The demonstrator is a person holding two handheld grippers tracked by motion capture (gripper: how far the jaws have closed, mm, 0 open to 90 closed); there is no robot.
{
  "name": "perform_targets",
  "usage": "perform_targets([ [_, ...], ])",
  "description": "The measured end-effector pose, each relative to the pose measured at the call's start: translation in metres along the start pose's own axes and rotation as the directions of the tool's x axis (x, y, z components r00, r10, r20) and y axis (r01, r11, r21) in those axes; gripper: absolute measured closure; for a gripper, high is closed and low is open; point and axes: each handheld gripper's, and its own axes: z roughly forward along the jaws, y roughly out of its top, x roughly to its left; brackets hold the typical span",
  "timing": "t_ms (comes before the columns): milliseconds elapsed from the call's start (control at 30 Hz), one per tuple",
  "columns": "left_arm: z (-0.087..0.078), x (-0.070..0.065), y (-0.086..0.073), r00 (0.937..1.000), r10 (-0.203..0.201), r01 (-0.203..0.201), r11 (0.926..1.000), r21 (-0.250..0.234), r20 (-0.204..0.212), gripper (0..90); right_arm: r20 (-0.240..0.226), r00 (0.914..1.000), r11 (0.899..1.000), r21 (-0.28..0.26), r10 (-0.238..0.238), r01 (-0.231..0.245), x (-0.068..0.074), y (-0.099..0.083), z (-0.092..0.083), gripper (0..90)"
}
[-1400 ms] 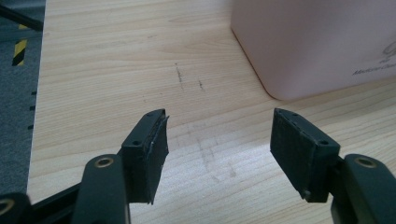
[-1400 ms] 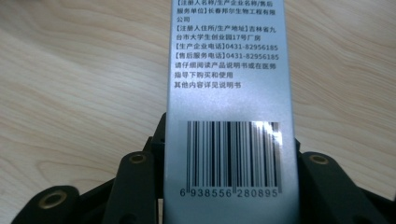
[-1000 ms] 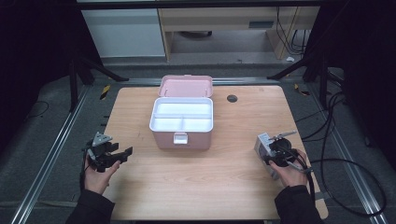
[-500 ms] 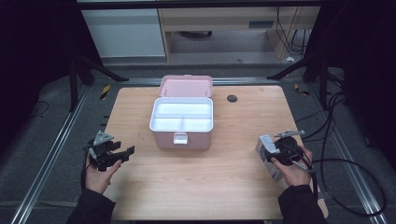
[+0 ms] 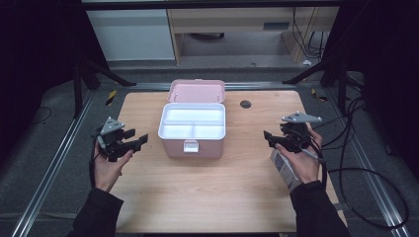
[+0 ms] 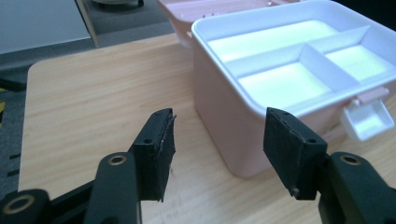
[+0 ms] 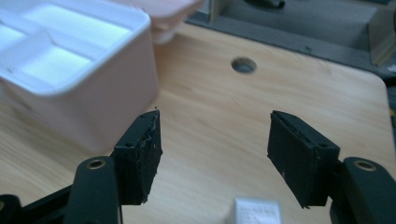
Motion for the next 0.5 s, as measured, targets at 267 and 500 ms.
perform_targets([
  [267, 0.038, -0.008, 0.019, 0.9984, 0.004, -0.003, 1.0000, -0.006, 0.056, 49.5, -0.104, 0.9943, 1.000, -0.008, -0.025, 0.024, 0.036, 0.036, 0.040, 37.0],
  [500, 0.066, -0.009, 0.015, 0.9978, 0.015, -0.017, 0.9990, 0.041, 0.064, 56.3, -0.177, 0.9840, 1.000, 0.004, -0.025, 0.027, 0.062, 0.038, 0.085, 37.8],
])
